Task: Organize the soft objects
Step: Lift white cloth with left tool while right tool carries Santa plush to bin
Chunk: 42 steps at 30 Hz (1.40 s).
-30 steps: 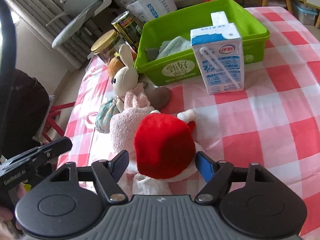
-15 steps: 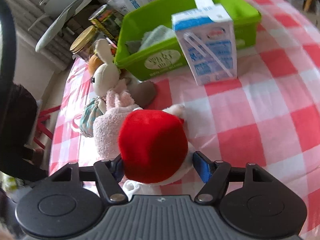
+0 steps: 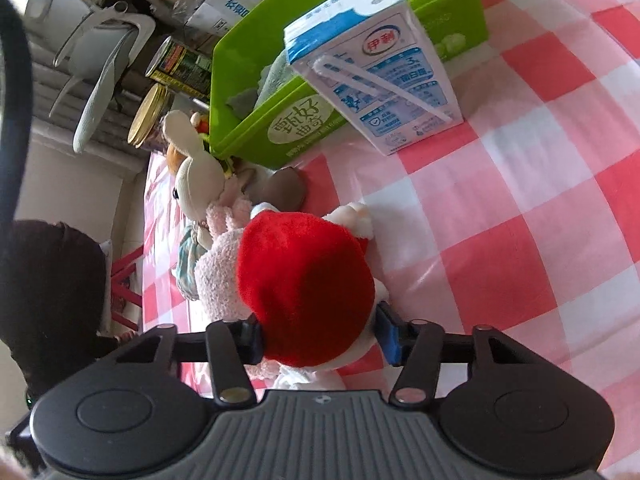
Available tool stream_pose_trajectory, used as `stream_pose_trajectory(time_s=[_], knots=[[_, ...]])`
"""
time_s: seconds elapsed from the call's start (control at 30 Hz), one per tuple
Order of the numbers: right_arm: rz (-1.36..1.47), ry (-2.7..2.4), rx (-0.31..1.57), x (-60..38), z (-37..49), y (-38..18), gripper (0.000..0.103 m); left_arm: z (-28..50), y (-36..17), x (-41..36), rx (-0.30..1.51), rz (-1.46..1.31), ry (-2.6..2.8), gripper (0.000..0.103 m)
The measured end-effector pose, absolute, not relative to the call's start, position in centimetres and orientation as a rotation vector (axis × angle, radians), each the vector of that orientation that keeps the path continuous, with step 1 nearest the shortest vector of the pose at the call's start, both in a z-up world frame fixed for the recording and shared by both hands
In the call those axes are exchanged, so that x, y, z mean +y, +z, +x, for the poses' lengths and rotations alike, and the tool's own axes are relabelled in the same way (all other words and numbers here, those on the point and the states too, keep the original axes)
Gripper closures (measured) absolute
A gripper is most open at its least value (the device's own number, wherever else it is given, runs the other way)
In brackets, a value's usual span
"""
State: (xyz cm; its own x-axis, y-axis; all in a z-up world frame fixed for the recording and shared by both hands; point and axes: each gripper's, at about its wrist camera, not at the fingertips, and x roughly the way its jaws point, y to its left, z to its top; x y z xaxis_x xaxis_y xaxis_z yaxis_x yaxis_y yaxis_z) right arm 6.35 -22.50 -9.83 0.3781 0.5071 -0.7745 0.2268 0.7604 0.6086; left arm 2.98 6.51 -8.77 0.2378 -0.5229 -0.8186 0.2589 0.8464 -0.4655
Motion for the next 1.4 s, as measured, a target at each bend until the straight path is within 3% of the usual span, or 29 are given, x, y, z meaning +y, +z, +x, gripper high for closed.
stream_pose_trajectory(time_s=[0.2, 0.87, 1.17, 1.4], knots=[[0.742, 0.208, 1.143, -23.7, 5.9, -8.3, 0.071, 3.6, -6.8, 7.7, 1.14, -0.351, -0.506, 0.088], [0.839, 0.304, 0.819, -28.1, 6.6, -0.7, 0.071, 8.0, 0.4, 4.3, 0.798, -0.518, -0.325, 0.088], [0.844, 0.271, 0.718, -30.5, 12.7, 1.5, 0.071, 12.8, 2.6, -0.1, 0.722, -0.374, -0.346, 0.088], [0.825, 0.267, 0.716, -32.0, 16.7, -0.2, 0.071, 17.4, 2.3, -3.5, 0.719, -0.239, -0.359, 0.088]])
